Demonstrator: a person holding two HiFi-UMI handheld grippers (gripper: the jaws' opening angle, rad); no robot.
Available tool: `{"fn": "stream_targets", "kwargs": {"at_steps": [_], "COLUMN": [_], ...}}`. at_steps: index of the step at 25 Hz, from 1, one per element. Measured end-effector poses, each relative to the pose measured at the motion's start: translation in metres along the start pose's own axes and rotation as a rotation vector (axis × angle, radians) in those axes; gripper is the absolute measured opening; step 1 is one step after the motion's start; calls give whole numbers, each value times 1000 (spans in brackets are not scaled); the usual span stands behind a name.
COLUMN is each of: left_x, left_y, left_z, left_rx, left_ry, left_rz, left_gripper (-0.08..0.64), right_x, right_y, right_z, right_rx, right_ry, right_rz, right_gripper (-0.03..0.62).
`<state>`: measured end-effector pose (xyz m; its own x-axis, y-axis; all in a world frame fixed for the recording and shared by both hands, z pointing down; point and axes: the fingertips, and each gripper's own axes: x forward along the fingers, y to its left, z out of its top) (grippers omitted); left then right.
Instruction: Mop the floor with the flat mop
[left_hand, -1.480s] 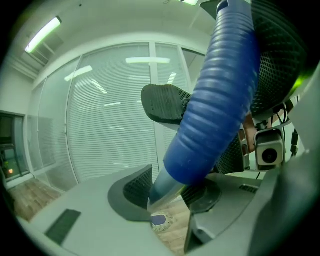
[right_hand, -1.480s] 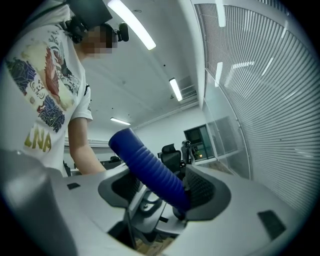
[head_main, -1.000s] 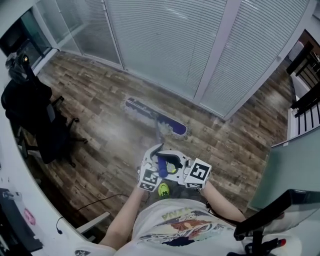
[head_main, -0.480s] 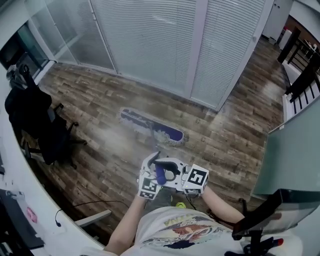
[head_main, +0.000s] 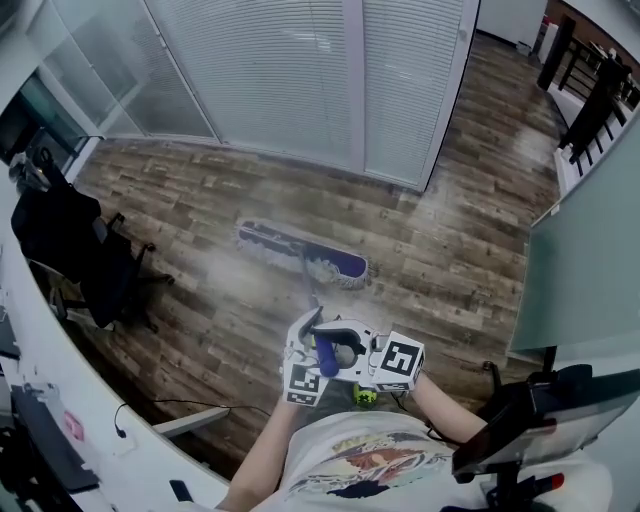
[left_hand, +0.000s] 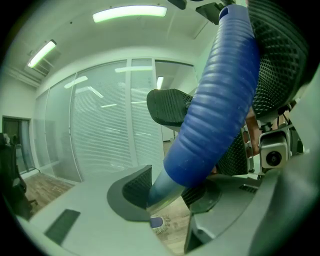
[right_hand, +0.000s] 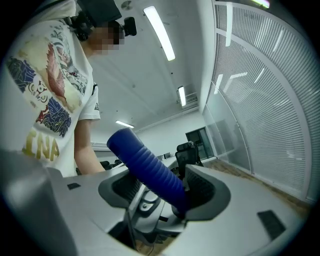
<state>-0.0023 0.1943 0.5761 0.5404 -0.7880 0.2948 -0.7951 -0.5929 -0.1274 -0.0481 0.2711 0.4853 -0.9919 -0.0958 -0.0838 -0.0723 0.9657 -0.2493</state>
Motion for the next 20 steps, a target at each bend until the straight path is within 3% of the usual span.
{"fn": "stream_targets", "kwargs": {"at_steps": [6, 10, 12, 20], "left_x": [5, 13, 22, 82], "left_y": [0, 17, 32, 126], "left_z": [-6, 2, 5, 10], "left_rx": [16, -15, -27, -41], "left_ry": [-6, -40, -50, -60], "left_rz": [-25, -37, -45, -67], "left_gripper": [140, 141, 141, 146], "right_x": [1, 12, 21, 73], "right_y": [-3, -19, -35, -132], "right_z": [-8, 1, 5, 24], "right_rx": [-18, -66, -96, -58], "right_ry": [8, 24, 27, 42], "right_rz": [4, 28, 38, 15], "right_gripper": [259, 258, 258, 258]}}
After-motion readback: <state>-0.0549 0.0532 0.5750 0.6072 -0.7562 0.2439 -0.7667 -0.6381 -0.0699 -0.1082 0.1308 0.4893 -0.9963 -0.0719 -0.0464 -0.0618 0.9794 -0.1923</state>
